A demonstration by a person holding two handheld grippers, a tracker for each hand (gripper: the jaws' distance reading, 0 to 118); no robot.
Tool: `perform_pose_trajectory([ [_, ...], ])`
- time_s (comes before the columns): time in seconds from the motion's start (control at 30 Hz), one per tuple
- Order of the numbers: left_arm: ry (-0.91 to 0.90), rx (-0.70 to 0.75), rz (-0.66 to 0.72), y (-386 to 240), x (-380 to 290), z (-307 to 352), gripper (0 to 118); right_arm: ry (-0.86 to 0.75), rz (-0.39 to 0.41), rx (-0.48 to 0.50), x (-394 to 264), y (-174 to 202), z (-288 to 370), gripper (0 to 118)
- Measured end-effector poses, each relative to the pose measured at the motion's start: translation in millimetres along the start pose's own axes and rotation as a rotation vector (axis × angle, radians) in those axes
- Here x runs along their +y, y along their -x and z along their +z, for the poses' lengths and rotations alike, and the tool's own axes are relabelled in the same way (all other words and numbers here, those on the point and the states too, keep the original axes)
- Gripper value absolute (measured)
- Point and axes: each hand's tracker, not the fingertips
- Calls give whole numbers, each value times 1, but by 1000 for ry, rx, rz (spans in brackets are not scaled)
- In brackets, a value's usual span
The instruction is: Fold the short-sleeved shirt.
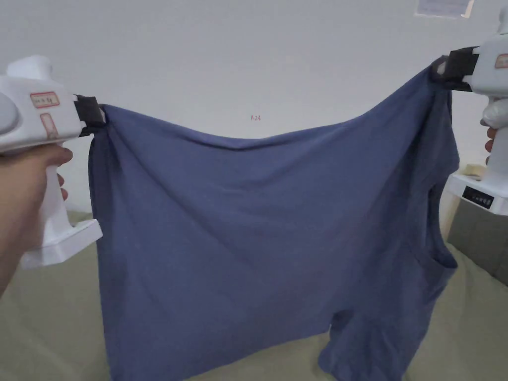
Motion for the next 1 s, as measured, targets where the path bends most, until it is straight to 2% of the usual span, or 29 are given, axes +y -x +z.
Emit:
perform_pose_trajectory([
  [0.2,-66,87,-13,3,57,-29,0,-55,-7,9,30,3,-30,1],
  [0.37,-90,118,-75,-6,59,-37,0,-69,-13,31,31,5,-56,1],
  [0.4,-88,118,-72,16,66,-61,0,-66,-6,31,27,7,-62,1],
  [0.57,-39,146,-71,31,18,-94,0,-35,-45,62,-22,-1,-88,1],
  [0.7,-22,184,-38,40,-49,-108,0,-19,-28,-4,-81,0,-93,1],
  [0.77,16,157,5,51,-70,-115,0,-31,-33,13,-97,-1,-88,1],
  [0.87,44,160,-28,57,-100,-109,0,-20,18,31,-118,-8,-78,1],
  [1.0,55,129,-40,67,-136,-78,0,-14,-50,107,-158,-21,-31,1],
])
